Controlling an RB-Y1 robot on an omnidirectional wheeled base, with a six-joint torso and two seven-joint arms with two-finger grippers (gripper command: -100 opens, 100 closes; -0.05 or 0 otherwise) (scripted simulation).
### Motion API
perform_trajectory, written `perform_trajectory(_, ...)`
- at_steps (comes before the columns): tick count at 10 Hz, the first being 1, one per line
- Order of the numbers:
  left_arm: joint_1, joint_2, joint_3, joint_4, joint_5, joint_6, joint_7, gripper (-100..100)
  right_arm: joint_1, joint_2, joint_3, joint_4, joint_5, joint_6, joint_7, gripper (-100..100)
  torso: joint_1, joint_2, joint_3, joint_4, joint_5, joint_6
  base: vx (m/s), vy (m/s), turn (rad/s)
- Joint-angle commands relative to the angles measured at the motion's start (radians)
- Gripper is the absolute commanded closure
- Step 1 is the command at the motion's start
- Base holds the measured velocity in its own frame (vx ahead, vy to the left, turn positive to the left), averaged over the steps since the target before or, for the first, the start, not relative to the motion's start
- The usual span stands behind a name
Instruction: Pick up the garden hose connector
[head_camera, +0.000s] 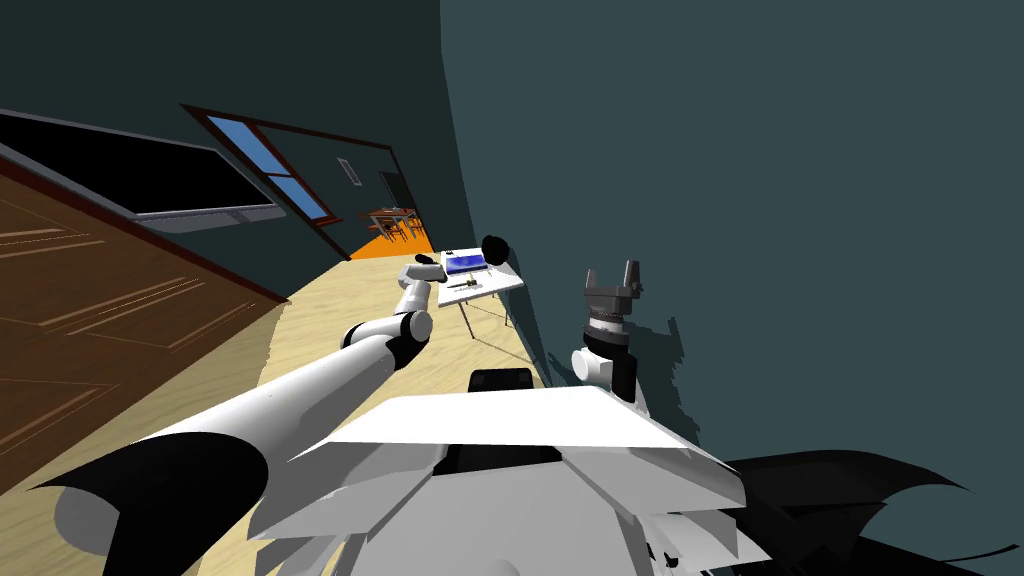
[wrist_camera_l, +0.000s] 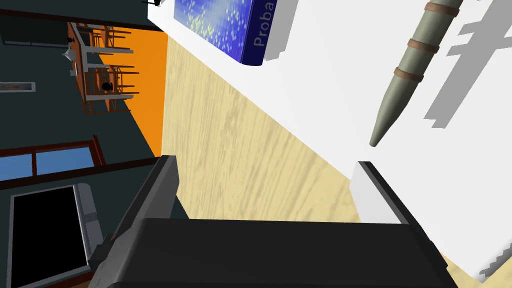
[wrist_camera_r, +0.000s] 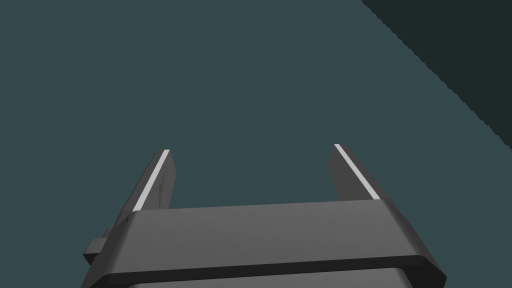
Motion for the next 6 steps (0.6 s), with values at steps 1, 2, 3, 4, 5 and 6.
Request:
perform_trajectory(1,-0.015,0.002,0.001,0.027,-0.01,0.035,0.006,-100,0.0,0.0,0.0,0.0,0.0,0.0,0.0,0,0.0,0.0,0.0,0.0,0.0,0.0,0.034,-0.026,-0.024)
perform_trajectory(2,-0.037,0.005,0.002,0.058,-0.021,0.077,0.012,-100,0.0,0.0,0.0,0.0,0.0,0.0,0.0,0,0.0,0.0,0.0,0.0,0.0,0.0,0.044,-0.032,-0.042)
perform_trajectory(3,-0.054,0.008,0.001,0.091,-0.033,0.103,0.016,-100,0.0,0.0,0.0,0.0,0.0,0.0,0.0,0,0.0,0.0,0.0,0.0,0.0,0.0,0.077,-0.036,-0.082)
perform_trajectory(4,-0.054,0.008,0.001,0.099,-0.033,0.122,0.016,-100,0.0,0.0,0.0,0.0,0.0,0.0,0.0,0,-0.001,-0.002,-0.001,0.0,0.0,0.0,0.065,-0.023,-0.022)
perform_trajectory(5,-0.068,0.01,0.0,0.13,-0.044,0.158,0.02,-100,0.0,0.0,0.0,0.0,0.0,0.0,0.0,0,0.0,-0.002,-0.001,-0.001,0.0,0.0,0.057,-0.013,-0.041)
perform_trajectory(6,-0.068,0.01,0.0,0.13,-0.044,0.162,0.02,-100,0.0,0.0,0.0,0.0,0.0,0.0,0.0,0,0.001,-0.001,-0.001,0.0,0.0,0.0,0.041,-0.008,-0.025)
